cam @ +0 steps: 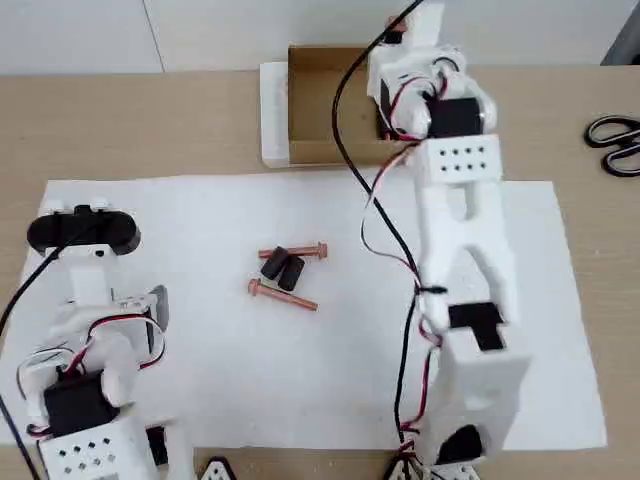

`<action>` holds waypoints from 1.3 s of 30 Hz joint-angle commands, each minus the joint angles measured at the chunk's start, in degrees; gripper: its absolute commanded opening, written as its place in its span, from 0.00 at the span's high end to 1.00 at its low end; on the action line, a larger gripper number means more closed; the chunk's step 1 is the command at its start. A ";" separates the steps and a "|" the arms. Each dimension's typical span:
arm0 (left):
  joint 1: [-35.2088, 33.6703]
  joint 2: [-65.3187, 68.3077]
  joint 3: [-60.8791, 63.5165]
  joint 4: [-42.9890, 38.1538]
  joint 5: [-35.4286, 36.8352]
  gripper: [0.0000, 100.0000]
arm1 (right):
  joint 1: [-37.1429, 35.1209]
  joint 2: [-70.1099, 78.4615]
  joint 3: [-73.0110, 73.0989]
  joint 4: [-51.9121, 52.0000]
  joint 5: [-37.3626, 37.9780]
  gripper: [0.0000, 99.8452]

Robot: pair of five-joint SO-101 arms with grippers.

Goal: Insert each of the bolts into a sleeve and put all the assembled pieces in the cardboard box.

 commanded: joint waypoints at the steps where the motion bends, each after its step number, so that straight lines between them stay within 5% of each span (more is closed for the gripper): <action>1: -0.26 -0.70 -1.27 0.09 -0.35 0.79 | 0.40 7.16 -10.37 -3.21 0.44 0.99; 14: -0.26 -0.70 -0.04 -0.09 -0.35 0.79 | 0.22 27.65 -25.32 -3.21 0.44 0.99; 18: -0.26 -0.70 -0.04 -0.09 -0.35 0.79 | 0.13 31.34 -29.01 -2.95 0.44 0.90; 22: -0.09 -0.70 -0.04 -0.09 -0.35 0.79 | 0.13 33.01 -30.15 -2.77 0.53 0.82; 35: 0.00 -0.70 -0.04 -0.09 -0.35 0.79 | 0.13 32.75 -30.24 -2.51 0.53 0.82; 39: 0.00 -0.70 -0.04 -0.18 -0.35 0.79 | -0.04 26.59 -35.16 10.15 0.18 0.82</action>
